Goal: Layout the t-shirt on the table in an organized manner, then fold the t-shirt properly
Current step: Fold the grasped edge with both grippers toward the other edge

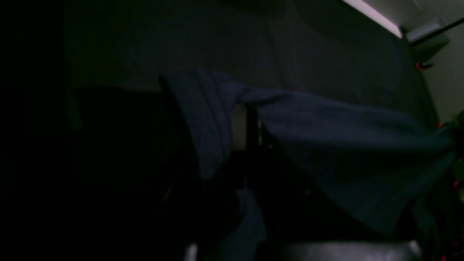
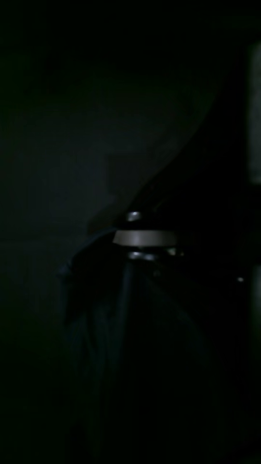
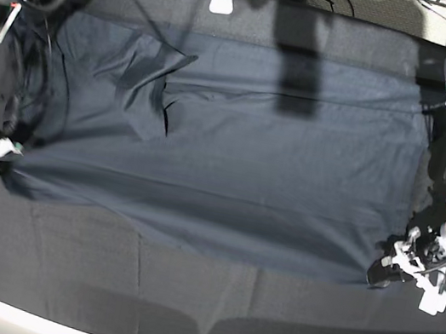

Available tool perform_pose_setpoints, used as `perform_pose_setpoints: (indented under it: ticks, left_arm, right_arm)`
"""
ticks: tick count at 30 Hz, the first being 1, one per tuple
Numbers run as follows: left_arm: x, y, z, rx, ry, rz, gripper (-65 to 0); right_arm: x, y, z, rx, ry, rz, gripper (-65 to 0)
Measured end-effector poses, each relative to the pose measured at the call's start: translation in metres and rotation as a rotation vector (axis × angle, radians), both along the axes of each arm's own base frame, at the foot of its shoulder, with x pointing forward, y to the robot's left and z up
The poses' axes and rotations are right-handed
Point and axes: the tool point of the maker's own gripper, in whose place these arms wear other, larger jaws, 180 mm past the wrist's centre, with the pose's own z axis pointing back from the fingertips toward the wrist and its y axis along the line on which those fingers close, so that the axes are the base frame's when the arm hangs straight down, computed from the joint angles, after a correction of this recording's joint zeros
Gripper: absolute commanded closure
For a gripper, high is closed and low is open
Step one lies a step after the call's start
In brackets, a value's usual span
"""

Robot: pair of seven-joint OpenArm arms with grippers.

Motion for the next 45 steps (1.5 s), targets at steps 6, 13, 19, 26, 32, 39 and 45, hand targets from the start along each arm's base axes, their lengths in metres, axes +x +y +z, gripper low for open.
perform_pose_setpoints:
  ticks: [6,13,19,26,32,39,45]
  left_arm:
    - [-0.024,0.000,-0.028,-0.002,0.059,0.001,0.0]
    - [-0.047,-0.005,-0.012,-0.007,-0.026,-0.010,0.0]
    - [-0.070,-0.009,-0.014,0.042,-0.036,-0.041,0.0]
    - [-0.081,-0.014,-0.001,0.045,-0.081,-0.053,0.0]
    - [-0.087,0.009,0.016,0.019,-0.131,0.023,0.0]
    - [-0.105,0.015,0.010,-0.010,-0.098,0.035,0.0]
    - [-0.115,0.014,0.003,-0.024,-0.080,0.037,0.0]
  right_arm:
    - [-0.024,0.006,0.015,-0.041,-0.047,0.037,0.0]
    - [-0.054,-0.010,0.016,0.005,-0.060,-0.019,0.0]
    - [-0.083,-0.018,-0.003,0.036,-0.027,-0.068,0.0]
    - [-0.091,-0.001,-0.018,0.155,-0.058,-0.099,0.0]
    - [-0.092,0.012,-0.028,0.198,-0.059,-0.105,0.0]
    - [-0.089,0.018,-0.018,0.179,-0.082,-0.085,0.0]
    - [-0.099,0.028,-0.001,0.109,-0.091,-0.033,0.0]
